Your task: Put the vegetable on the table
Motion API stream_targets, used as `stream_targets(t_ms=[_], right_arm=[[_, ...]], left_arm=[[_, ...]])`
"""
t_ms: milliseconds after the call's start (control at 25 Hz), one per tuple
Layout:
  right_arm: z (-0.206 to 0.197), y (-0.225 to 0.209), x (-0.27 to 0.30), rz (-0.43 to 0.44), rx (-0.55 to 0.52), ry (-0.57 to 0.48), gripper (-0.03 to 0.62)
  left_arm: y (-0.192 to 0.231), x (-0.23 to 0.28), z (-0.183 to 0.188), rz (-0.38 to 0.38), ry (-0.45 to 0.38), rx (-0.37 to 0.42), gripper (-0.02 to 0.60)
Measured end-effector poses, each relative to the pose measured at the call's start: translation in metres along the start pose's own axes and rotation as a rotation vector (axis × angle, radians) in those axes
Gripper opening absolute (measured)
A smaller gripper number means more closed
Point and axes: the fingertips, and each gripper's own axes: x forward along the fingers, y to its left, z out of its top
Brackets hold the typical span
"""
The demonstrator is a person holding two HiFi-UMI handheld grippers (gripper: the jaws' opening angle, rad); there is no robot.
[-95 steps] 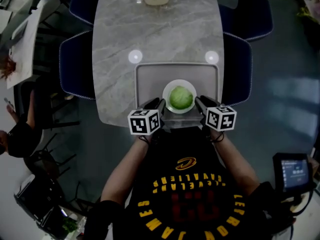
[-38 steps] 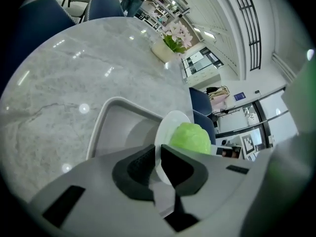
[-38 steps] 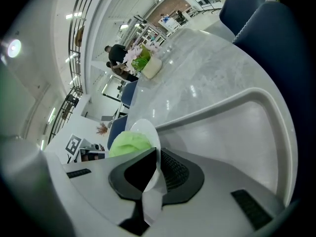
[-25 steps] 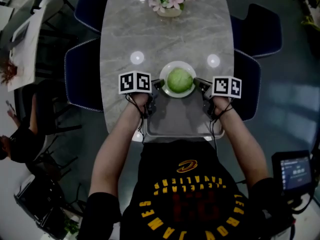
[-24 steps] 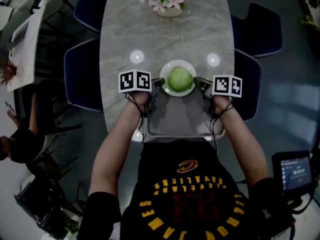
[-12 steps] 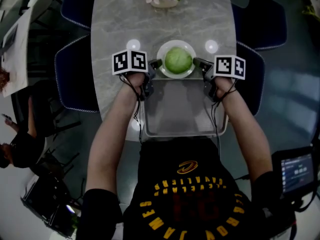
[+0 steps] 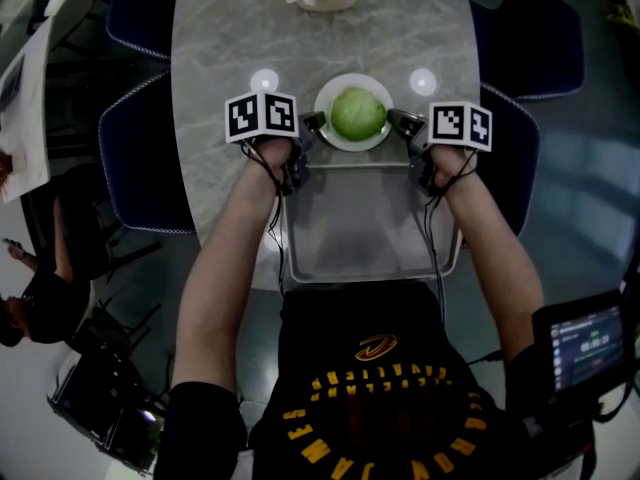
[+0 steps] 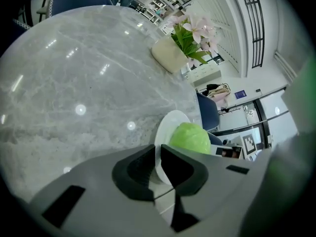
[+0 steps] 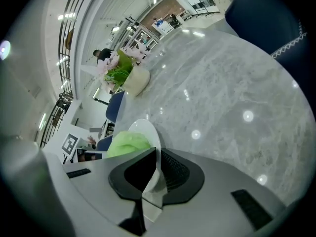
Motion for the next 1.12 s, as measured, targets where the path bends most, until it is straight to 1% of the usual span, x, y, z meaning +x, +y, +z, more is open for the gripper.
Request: stream_targets(t_ms=[280,480,600,680,840,1000,1120], right_arm=[[0.004,0.004,-0.002,-0.014,0.000,-0.002,0.037],[0.005,0.004,-0.001,-0.015,0.000,-0.007,0.037],[0.006,0.003,0.001,-0.017,0.001,-0.013,0.037],[0.007,0.003,0.002,-0.026,-0.017,-0.020,0.037],[0.009,0.002,0.004,-0.054,-0.070,-0.036,0.037],[0.011,-0.005,0.002,-0.043,-0.051,-0.071,0.037],[0.010,-0.005,-0.009,-0.030,-0.047,-0.096,0.037]], left_arm=[[-0.001,-0.001,0.003,-0.004,0.004,0.001,0.038],[-0.001,-0.001,0.003,-0.012,-0.007,-0.025,0.038],[0.000,0.000,0.003,0.005,-0.012,-0.012,0.038],[0.000,0.001,0.004,0.010,-0.017,0.001,0.038],[0.001,0.002,0.006,0.012,-0.038,0.009,0.038],[0.008,0.000,0.006,0.049,-0.063,0.020,0.044],[0.009,-0.010,0.003,0.045,-0.088,0.014,0.044]])
